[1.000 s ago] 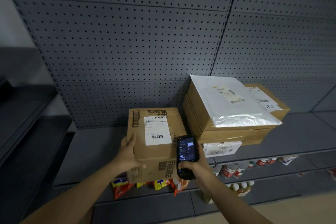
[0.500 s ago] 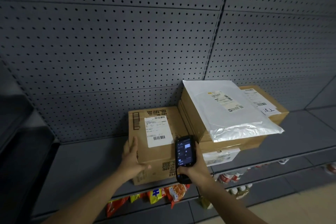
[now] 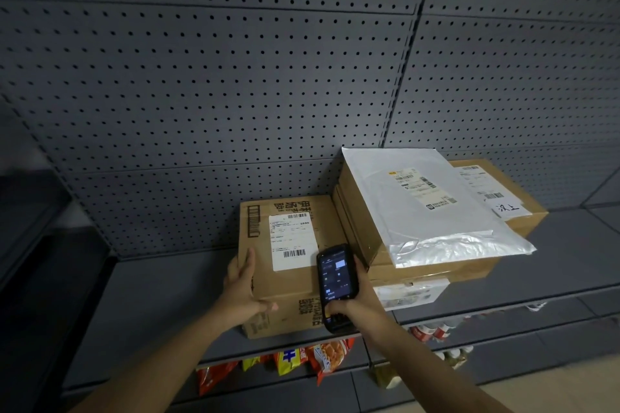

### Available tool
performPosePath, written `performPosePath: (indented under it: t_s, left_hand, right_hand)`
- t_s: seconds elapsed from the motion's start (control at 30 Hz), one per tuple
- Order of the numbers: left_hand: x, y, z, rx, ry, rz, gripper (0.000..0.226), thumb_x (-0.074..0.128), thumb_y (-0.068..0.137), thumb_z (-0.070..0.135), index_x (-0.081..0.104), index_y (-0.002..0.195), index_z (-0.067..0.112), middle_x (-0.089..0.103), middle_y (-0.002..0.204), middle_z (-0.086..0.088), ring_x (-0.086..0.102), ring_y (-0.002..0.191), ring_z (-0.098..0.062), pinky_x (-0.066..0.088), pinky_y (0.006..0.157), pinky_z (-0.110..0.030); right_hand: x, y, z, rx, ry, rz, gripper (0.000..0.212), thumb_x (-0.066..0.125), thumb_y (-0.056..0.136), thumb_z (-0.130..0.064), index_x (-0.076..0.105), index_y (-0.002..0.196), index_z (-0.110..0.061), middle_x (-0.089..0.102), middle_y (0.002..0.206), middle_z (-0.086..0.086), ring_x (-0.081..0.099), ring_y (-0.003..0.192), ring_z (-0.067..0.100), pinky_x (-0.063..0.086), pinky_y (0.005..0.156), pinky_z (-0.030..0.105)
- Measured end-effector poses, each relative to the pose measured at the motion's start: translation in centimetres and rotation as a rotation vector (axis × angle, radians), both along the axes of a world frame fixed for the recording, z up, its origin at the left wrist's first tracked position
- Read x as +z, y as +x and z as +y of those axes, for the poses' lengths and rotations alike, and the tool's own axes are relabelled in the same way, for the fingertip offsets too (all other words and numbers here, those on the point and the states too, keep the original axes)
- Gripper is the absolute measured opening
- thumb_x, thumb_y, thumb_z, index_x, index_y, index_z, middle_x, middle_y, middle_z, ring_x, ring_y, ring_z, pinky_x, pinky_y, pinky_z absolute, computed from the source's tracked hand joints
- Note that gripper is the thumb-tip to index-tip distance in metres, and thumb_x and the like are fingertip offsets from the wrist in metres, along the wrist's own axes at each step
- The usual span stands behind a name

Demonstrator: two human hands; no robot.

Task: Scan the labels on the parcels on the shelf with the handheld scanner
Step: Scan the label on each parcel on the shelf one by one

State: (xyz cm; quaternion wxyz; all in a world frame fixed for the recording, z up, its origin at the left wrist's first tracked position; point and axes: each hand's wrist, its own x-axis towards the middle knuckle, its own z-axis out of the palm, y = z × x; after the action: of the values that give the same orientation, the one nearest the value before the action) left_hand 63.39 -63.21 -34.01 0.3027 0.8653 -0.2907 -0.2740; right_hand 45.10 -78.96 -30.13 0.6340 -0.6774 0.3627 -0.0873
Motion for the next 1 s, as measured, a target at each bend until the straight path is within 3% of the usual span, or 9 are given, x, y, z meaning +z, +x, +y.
performPosePath:
  t_s: [0.13,0.37,0.63,0.7,0.8,0.93,1.0]
  left_hand:
    - [0.3,-0.2,0.0,-0.004,-0.002,-0.003,0.134,0.084,0.065,0.036,-0.023,0.145,0.032,-0.014,0.154,0.004,0.0,0.145,-0.026,0.014,0.119,-0.05]
    - [0.9,-0.3,0.2,-0.024,0.036,0.0,0.132,0.083,0.067,0.036,-0.024,0.145,0.032,-0.014,0.154,0.002,0.001,0.144,-0.028,0.015,0.119,-0.05]
    - [1.7,-0.4,0.7,-0.041,0.108,-0.064,0.13,0.081,0.063,0.05,-0.013,0.149,0.031,-0.022,0.155,-0.002,-0.009,0.144,-0.031,0.013,0.118,-0.052]
    - [2.1,-0.4,1.0,-0.101,0.116,-0.156,0.119,0.073,0.066,0.061,-0.003,0.151,0.029,-0.02,0.155,0.001,-0.01,0.144,-0.028,0.011,0.117,-0.051]
    - [2.4,-0.8,1.4,-0.167,-0.027,-0.377,0.086,0.059,0.078,0.062,0.02,0.148,0.029,0.003,0.152,0.006,0.003,0.143,-0.02,0.012,0.117,-0.044]
    - [2.8,-1.7,0.9,-0.3,-0.098,-0.506,0.065,0.05,0.087,0.055,0.028,0.144,0.032,0.02,0.146,0.01,0.013,0.138,-0.013,0.014,0.116,-0.036]
    - [3.2,-2.2,0.3,-0.367,-0.108,-0.556,0.06,0.05,0.089,0.051,0.031,0.142,0.033,0.026,0.143,0.012,0.017,0.136,-0.011,0.016,0.115,-0.034]
  right_hand:
    - [-0.1,0.0,0.1,-0.01,0.008,-0.005,0.109,0.077,0.063,0.012,0.024,0.148,-0.03,0.056,0.123,-0.002,0.051,0.121,0.023,0.044,0.104,0.048]
    - [0.4,0.2,0.1,-0.023,0.031,-0.019,0.103,0.074,0.065,0.016,0.026,0.146,-0.025,0.053,0.131,0.005,0.049,0.125,0.026,0.045,0.1,0.043]
    - [0.8,0.1,0.9,-0.068,0.028,-0.012,0.108,0.075,0.062,0.015,0.026,0.149,-0.026,0.056,0.132,0.008,0.051,0.124,0.028,0.041,0.105,0.054]
    - [0.9,0.0,1.1,-0.087,0.034,-0.024,0.109,0.075,0.062,0.015,0.025,0.15,-0.025,0.056,0.132,0.009,0.05,0.124,0.028,0.041,0.106,0.055]
    - [1.0,-0.5,1.4,-0.128,0.078,-0.058,0.107,0.073,0.064,0.014,0.026,0.15,-0.029,0.057,0.131,0.007,0.051,0.123,0.029,0.042,0.105,0.056]
    - [1.4,-1.6,2.0,-0.181,0.122,-0.111,0.097,0.069,0.069,0.016,0.032,0.144,-0.034,0.06,0.126,0.007,0.054,0.118,0.03,0.047,0.098,0.054]
    - [1.5,-2.1,2.2,-0.193,0.14,-0.126,0.09,0.069,0.069,0.015,0.038,0.139,-0.032,0.062,0.121,0.006,0.058,0.111,0.027,0.053,0.085,0.045]
